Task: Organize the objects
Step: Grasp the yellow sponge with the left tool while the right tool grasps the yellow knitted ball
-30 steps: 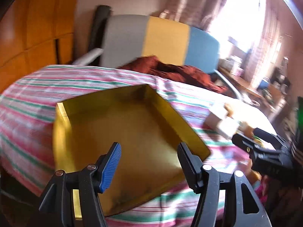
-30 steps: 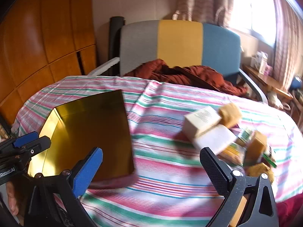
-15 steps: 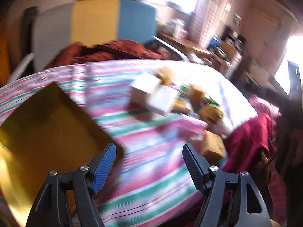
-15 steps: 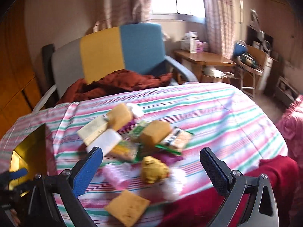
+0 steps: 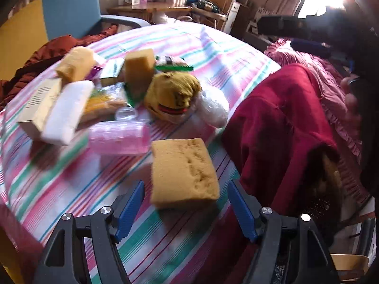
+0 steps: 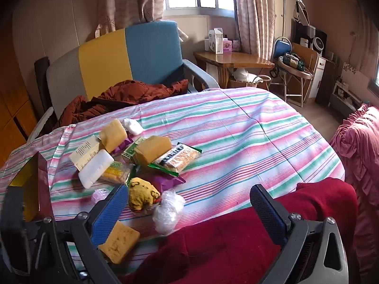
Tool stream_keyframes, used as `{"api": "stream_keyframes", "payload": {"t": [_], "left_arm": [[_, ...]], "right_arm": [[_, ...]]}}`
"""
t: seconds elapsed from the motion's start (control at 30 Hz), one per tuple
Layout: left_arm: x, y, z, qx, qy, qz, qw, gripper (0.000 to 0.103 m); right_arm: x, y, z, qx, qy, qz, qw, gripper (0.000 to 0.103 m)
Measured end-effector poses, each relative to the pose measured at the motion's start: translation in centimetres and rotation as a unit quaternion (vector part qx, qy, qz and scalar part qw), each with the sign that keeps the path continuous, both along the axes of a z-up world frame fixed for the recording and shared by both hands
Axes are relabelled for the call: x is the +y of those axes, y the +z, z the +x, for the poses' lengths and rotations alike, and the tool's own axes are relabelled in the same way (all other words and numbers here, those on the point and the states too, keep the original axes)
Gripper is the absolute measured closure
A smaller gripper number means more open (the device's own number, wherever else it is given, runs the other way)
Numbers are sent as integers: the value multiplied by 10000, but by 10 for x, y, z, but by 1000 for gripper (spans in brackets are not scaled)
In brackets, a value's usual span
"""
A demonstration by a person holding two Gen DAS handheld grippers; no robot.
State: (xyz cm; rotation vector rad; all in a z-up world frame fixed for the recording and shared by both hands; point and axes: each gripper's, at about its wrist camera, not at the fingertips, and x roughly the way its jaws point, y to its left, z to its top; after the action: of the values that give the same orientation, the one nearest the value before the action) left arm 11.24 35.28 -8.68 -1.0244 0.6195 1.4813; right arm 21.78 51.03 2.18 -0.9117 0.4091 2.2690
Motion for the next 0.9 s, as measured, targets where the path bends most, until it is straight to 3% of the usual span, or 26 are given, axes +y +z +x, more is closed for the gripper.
{"api": "stream_keyframes", "payload": {"t": [0.07, 0.1, 0.3, 0.43, 0.6, 0.73, 0.83, 0.9], "left_arm": [[8, -15, 1, -27, -63, -162, 9998, 35], [8, -20, -1, -28, -25, -238, 9997, 44], [-20, -8, -24, -165, 286, 175, 9993, 45], [-51, 3, -41, -248, 639, 374, 9970, 45], [-79, 10, -51, -308, 899, 522, 9941, 45], [-104, 15, -59, -361, 1160, 590, 9908, 45], [-104, 15, -64, -412, 1320, 680, 9881, 45], [-108, 17, -69, -436, 1436, 751, 9858, 44]], "right_arm": [[3, -5, -1, -110, 29, -22, 9999, 0], [4, -7, -2, -189, 78, -42, 9998, 0], [1, -23, -26, -845, 738, -145, 9936, 0], [-10, -30, -53, -1334, 1307, -166, 9823, 2], [-23, -47, -100, -2028, 1972, -7, 9592, 19], [-20, -74, -131, -2745, 2122, 34, 9379, 27], [-16, -91, -140, -3031, 2259, -141, 9257, 55], [-19, -93, -140, -3023, 2355, -203, 9234, 58]]}}
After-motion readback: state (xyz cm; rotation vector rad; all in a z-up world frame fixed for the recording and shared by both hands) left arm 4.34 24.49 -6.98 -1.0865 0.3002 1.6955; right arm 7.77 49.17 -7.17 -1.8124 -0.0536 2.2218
